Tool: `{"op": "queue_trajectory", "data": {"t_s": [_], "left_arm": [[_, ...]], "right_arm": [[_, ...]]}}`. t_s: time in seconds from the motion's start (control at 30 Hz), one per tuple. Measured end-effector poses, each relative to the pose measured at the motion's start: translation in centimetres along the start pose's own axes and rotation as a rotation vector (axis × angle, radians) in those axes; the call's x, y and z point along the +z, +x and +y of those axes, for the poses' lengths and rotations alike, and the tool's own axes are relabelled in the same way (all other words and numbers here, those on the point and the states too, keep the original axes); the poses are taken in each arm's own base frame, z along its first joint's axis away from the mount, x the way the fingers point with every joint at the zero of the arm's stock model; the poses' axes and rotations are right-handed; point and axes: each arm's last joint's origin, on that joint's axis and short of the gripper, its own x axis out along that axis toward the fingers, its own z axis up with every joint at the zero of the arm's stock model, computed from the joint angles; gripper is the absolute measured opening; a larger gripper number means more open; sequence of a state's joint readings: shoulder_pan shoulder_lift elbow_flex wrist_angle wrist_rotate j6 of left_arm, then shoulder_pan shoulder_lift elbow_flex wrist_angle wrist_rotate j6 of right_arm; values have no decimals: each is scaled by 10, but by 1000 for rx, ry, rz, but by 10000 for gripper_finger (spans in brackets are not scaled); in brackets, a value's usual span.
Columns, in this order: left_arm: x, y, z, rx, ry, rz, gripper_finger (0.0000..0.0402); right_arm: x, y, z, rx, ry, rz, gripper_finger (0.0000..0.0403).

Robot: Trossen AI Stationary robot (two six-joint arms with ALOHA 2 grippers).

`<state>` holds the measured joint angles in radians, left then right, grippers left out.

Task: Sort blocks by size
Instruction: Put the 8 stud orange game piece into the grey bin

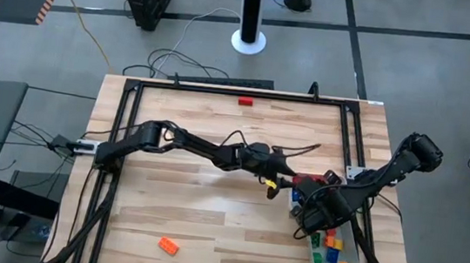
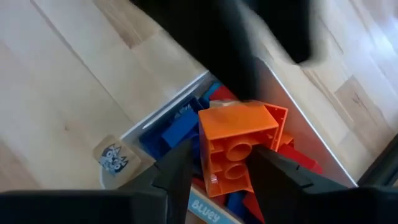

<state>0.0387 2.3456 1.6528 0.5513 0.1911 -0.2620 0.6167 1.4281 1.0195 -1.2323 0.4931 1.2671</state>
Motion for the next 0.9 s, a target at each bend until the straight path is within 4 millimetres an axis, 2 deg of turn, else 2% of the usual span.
{"op": "queue_trajectory", "data": {"t_s": [0.13, 0.27, 0.43, 0.57, 0.7, 0.9], "left_arm": [[14, 7, -4, -37, -1, -60, 185], [8, 11, -8, -33, 8, -32, 185], [16, 11, -15, -26, 37, -85, 185], [12, 11, -14, -9, 50, -62, 185], [10, 11, -11, 16, 66, -53, 185], [-1, 14, -5, 45, 70, -10, 185]], "right_arm": [[0, 0, 0, 3, -21, -3, 181], [0, 0, 0, 2, -32, -3, 185], [2, 0, 2, 11, -30, -48, 187], [3, 0, 3, 19, -23, -50, 187], [9, -10, 5, 45, -8, -50, 187], [15, -26, -3, -2, 36, -24, 187]]}}
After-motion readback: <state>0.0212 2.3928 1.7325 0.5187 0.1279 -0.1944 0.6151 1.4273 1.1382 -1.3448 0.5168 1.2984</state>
